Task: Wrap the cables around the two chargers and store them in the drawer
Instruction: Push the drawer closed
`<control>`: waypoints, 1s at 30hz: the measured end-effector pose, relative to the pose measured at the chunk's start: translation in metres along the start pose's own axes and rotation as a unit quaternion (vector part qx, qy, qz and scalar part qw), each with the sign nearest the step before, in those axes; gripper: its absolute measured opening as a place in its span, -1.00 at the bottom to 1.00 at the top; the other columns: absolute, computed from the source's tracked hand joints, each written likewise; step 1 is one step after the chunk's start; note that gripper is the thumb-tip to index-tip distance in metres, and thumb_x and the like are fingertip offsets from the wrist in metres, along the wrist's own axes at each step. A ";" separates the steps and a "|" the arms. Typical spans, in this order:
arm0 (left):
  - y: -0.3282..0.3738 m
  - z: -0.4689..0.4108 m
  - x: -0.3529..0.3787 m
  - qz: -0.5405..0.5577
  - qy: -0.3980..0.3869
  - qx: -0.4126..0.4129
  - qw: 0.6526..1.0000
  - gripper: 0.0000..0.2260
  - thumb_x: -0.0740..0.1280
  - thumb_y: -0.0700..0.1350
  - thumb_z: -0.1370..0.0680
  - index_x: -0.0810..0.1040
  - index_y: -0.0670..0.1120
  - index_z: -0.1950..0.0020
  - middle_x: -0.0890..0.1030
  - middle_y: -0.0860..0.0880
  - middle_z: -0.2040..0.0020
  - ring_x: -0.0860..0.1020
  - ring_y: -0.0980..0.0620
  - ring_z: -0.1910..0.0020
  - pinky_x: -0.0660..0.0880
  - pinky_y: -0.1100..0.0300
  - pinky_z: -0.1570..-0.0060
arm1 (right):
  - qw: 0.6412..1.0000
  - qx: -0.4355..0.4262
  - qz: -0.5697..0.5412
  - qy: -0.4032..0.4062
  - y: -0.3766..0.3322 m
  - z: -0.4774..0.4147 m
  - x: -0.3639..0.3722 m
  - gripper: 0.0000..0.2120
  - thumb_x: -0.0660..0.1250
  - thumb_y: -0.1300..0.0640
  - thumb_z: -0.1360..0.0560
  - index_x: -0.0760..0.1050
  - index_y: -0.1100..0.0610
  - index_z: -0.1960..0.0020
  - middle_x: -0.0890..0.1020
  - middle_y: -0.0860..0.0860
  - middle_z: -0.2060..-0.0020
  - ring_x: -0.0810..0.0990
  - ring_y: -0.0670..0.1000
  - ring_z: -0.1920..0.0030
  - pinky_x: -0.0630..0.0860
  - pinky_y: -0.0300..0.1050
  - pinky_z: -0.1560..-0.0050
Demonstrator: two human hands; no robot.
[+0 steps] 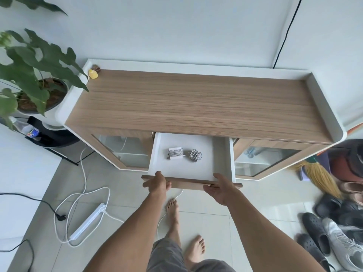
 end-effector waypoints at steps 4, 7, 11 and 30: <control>0.008 -0.012 0.005 -0.008 -0.019 -0.015 1.000 -0.62 0.22 -0.05 -0.58 0.27 -0.23 -0.31 0.59 -0.23 0.12 0.57 -0.08 0.38 0.60 0.07 0.26 | 1.000 -0.002 -0.009 0.005 -0.005 -0.008 0.004 -0.69 0.28 0.15 -0.56 0.34 0.36 -0.15 0.41 0.31 -0.08 0.54 0.22 0.17 0.51 0.02 -0.07; 0.016 -0.016 0.010 -0.015 -0.030 -0.013 0.999 -0.65 0.23 -0.04 -0.59 0.28 -0.20 -0.28 0.57 -0.22 0.16 0.55 -0.06 0.35 0.59 0.06 0.21 | 1.000 -0.005 -0.001 0.009 -0.011 -0.013 0.009 -0.67 0.29 0.13 -0.56 0.35 0.38 -0.14 0.43 0.29 -0.06 0.55 0.20 0.17 0.52 0.00 -0.08; 0.029 -0.022 0.022 -0.012 -0.044 -0.011 0.999 -0.66 0.23 -0.04 -0.60 0.29 -0.19 -0.27 0.56 -0.21 0.16 0.55 -0.06 0.35 0.58 0.05 0.22 | 1.000 -0.010 0.001 0.012 -0.026 -0.017 0.019 -0.72 0.28 0.13 -0.56 0.36 0.36 -0.07 0.47 0.24 0.12 0.55 0.18 0.19 0.51 0.00 -0.09; 0.091 -0.060 0.078 -0.053 -0.100 -0.034 0.993 -0.55 0.38 0.08 -0.52 0.41 -0.15 -0.27 0.59 -0.10 0.03 0.60 0.00 0.23 0.55 0.09 0.30 | 0.997 -0.043 -0.051 0.037 -0.092 -0.055 0.070 -0.52 0.33 0.08 -0.55 0.31 0.31 -0.35 0.50 0.23 0.14 0.57 0.13 0.18 0.53 -0.01 -0.06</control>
Point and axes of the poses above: each hand's wrist, its own z-axis away from the middle knuckle, its own x-axis out of the palm, y = z × x, the point moved 2 cm from there along -z, towards the middle knuckle
